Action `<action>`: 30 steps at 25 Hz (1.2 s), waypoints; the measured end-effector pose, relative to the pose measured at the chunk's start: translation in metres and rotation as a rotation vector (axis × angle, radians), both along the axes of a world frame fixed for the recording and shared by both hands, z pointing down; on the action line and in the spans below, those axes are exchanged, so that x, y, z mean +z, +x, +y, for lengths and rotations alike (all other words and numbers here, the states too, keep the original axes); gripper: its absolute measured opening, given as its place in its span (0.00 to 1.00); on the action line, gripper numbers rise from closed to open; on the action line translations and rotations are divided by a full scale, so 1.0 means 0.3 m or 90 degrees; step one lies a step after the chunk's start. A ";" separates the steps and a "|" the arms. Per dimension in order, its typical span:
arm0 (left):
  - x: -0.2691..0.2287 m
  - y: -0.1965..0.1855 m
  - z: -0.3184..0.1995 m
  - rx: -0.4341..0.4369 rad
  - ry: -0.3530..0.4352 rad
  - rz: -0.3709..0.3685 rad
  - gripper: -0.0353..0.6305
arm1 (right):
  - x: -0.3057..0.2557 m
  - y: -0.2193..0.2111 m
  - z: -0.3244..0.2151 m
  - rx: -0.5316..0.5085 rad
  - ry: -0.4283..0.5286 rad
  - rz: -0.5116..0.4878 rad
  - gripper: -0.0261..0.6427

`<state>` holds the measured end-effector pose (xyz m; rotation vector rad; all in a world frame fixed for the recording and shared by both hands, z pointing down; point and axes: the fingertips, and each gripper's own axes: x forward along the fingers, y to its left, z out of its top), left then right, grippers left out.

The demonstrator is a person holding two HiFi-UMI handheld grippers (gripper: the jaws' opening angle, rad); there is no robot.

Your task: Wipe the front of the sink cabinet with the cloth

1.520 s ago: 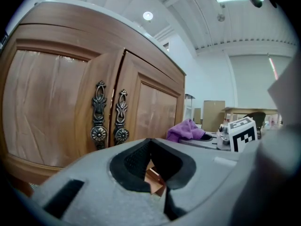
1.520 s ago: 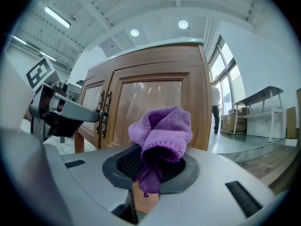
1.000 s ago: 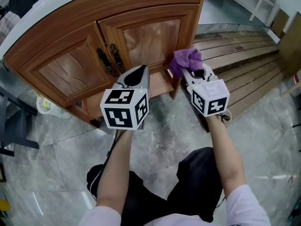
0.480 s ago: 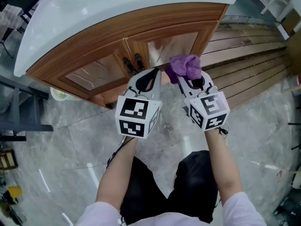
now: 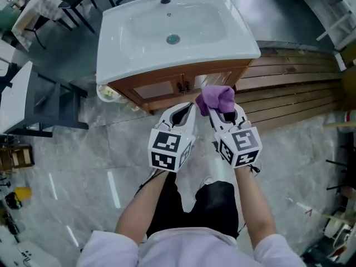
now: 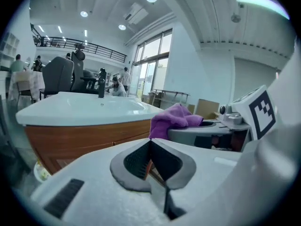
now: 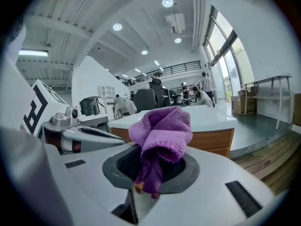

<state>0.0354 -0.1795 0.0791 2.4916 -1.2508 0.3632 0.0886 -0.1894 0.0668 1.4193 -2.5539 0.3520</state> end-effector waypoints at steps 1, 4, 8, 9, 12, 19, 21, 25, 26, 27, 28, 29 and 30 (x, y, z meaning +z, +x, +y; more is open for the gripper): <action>-0.068 -0.011 0.029 -0.011 -0.001 0.004 0.06 | -0.068 -0.011 0.030 -0.007 -0.001 -0.003 0.15; -0.245 -0.019 0.125 -0.042 0.007 0.011 0.06 | -0.239 -0.033 0.122 -0.029 -0.002 -0.012 0.15; -0.402 0.009 0.257 -0.075 0.020 0.023 0.06 | -0.394 -0.036 0.256 -0.056 -0.002 -0.023 0.15; -0.435 0.016 0.280 -0.080 0.024 0.030 0.06 | -0.427 -0.037 0.282 -0.062 0.004 -0.023 0.15; -0.509 0.003 0.337 -0.097 0.040 0.034 0.06 | -0.502 -0.063 0.350 -0.077 0.018 -0.017 0.15; -0.573 -0.001 0.451 -0.134 0.067 0.035 0.06 | -0.570 -0.039 0.461 -0.095 0.033 -0.008 0.15; -0.590 0.002 0.460 -0.139 0.064 0.042 0.06 | -0.596 -0.038 0.471 -0.096 0.039 -0.010 0.15; -0.621 0.007 0.471 -0.137 0.073 0.043 0.06 | -0.614 -0.044 0.480 -0.096 0.043 -0.009 0.15; -0.623 0.010 0.478 -0.137 0.075 0.043 0.06 | -0.615 -0.041 0.486 -0.097 0.045 -0.009 0.15; -0.623 0.014 0.487 -0.137 0.076 0.043 0.06 | -0.615 -0.036 0.493 -0.097 0.047 -0.008 0.15; -0.622 0.021 0.496 -0.138 0.077 0.043 0.06 | -0.614 -0.028 0.500 -0.097 0.049 -0.007 0.15; -0.621 0.029 0.506 -0.138 0.078 0.042 0.06 | -0.613 -0.018 0.508 -0.097 0.051 -0.007 0.15; -0.620 0.039 0.515 -0.139 0.079 0.041 0.06 | -0.612 -0.008 0.515 -0.097 0.053 -0.008 0.15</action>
